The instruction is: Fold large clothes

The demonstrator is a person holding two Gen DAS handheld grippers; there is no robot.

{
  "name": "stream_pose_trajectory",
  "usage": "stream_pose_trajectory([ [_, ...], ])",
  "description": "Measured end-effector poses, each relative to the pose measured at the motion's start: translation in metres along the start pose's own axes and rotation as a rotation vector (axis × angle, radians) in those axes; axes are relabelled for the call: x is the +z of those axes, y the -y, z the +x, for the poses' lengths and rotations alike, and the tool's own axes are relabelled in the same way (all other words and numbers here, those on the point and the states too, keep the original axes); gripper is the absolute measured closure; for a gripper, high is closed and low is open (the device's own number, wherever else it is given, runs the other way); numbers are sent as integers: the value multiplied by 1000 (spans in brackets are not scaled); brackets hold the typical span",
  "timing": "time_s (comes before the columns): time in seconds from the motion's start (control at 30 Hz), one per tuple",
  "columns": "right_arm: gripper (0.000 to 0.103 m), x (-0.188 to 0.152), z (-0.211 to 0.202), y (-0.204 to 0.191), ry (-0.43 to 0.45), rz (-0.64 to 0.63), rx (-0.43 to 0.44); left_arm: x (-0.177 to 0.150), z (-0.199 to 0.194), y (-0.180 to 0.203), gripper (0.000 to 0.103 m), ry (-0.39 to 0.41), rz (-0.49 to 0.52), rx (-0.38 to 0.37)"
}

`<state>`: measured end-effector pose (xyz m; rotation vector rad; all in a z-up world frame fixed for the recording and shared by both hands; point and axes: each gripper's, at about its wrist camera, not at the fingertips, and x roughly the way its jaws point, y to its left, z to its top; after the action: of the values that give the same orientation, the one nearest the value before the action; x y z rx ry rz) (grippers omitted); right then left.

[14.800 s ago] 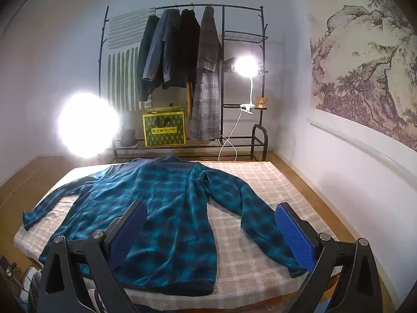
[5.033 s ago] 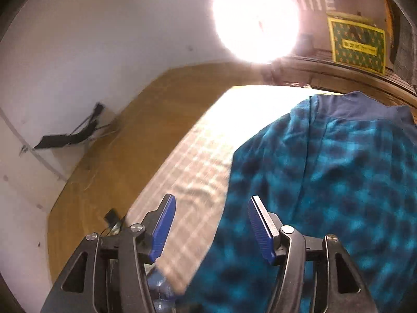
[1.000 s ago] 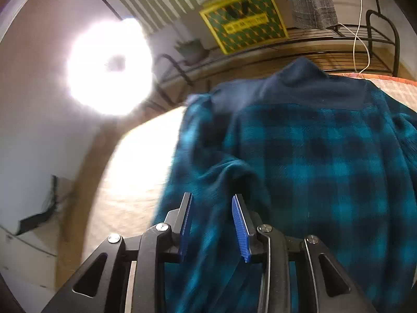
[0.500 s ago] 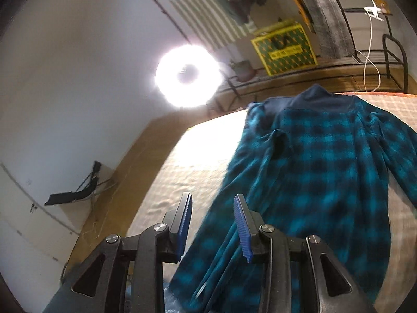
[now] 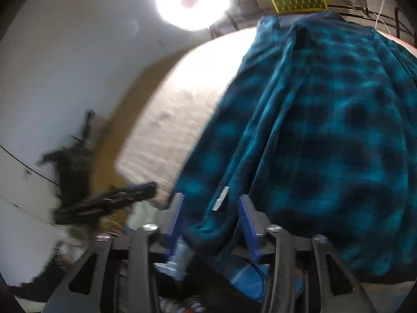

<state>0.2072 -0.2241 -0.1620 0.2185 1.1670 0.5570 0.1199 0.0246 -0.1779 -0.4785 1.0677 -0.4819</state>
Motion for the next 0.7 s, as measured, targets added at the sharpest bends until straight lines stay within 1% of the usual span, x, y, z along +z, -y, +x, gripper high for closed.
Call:
stream_pose_trajectory([
  [0.07, 37, 1, 18, -7, -20, -44, -124, 2, 2, 5, 79, 13, 16, 9],
  [0.1, 41, 2, 28, -9, -41, -77, -179, 3, 2, 7, 79, 20, 20, 8],
  [0.13, 48, 2, 32, -11, -52, -92, -197, 5, 2, 8, 79, 25, 19, 5],
  [0.17, 77, 2, 36, -10, -69, -101, -194, 6, 2, 8, 79, 26, 15, 3],
  [0.2, 88, 1, 38, -8, -82, -104, -189, 7, 3, 7, 79, 25, 8, 4],
  [0.27, 95, 0, 24, 2, -55, -83, -139, 8, 5, 4, 79, 21, -12, -2],
  [0.33, 96, 0, 1, 24, -10, -11, -64, 8, 7, 3, 77, 9, -29, -19],
  [0.37, 96, -1, -4, 37, 4, 25, -49, 8, 10, 3, 75, 2, -31, -23],
  [0.4, 97, -4, -6, 50, 2, 60, -39, 8, 15, 5, 69, -5, -29, -28],
  [0.43, 97, -8, -2, 61, -17, 92, -9, 9, 18, 7, 64, -12, -26, -31],
  [0.5, 96, -15, 9, 74, -39, 149, 71, 10, 26, 13, 63, -30, -15, -34],
  [0.53, 95, -16, 14, 79, -40, 172, 97, 10, 29, 15, 63, -38, -12, -40],
  [0.6, 91, -17, 18, 84, -35, 195, 123, 9, 37, 20, 63, -53, 2, -38],
  [0.63, 91, -17, 20, 86, -39, 200, 131, 9, 43, 21, 63, -69, 10, -34],
  [0.67, 90, -16, 21, 88, -40, 201, 138, 7, 49, 23, 70, -91, 17, -39],
  [0.7, 90, -16, 21, 89, -40, 201, 143, 4, 53, 25, 89, -111, 29, -34],
])
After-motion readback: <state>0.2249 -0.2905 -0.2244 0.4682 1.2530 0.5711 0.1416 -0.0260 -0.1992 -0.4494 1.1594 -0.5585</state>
